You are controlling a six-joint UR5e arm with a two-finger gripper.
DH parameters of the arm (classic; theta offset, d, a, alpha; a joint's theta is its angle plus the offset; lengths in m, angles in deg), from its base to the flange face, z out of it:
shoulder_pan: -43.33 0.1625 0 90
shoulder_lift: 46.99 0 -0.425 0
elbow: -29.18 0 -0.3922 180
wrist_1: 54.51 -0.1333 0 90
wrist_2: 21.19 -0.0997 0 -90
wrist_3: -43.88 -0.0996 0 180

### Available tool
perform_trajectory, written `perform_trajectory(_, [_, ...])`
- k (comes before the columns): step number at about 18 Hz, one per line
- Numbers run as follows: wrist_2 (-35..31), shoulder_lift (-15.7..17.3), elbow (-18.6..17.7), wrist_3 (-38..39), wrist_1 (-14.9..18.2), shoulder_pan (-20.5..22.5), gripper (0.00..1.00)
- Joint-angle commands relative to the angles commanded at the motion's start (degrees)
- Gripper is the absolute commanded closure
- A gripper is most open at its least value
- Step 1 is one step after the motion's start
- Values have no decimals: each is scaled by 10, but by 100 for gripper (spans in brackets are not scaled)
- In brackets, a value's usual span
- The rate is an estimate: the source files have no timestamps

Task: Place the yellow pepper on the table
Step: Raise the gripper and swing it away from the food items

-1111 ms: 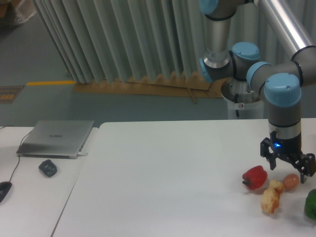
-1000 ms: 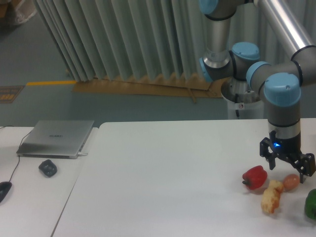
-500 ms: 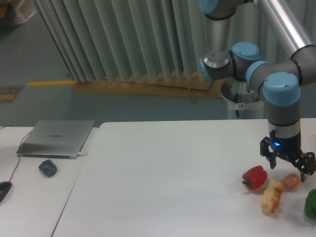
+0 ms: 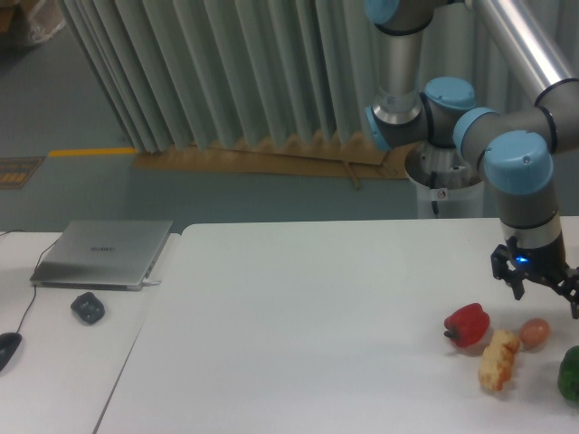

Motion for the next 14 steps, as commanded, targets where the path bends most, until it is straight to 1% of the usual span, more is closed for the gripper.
perform_trajectory(2, [1,0,1,8,0,9,0])
perform_trajectory(3, [1,1,0,17,0,24,0])
perform_trajectory(5, [4,4,-1,43,-1,37,0])
perform_trajectory(8, [26,2,6,101,-21,61,0])
perform_trajectory(10, [26,1,3,116,-21,69,0])
perform_trajectory(12, [26,0,-3,141,-19,89,0])
perform_trajectory(13, [27,1,-5,138,-19,99,0])
perform_trajectory(14, [26,1,-6,136,-21,100,0])
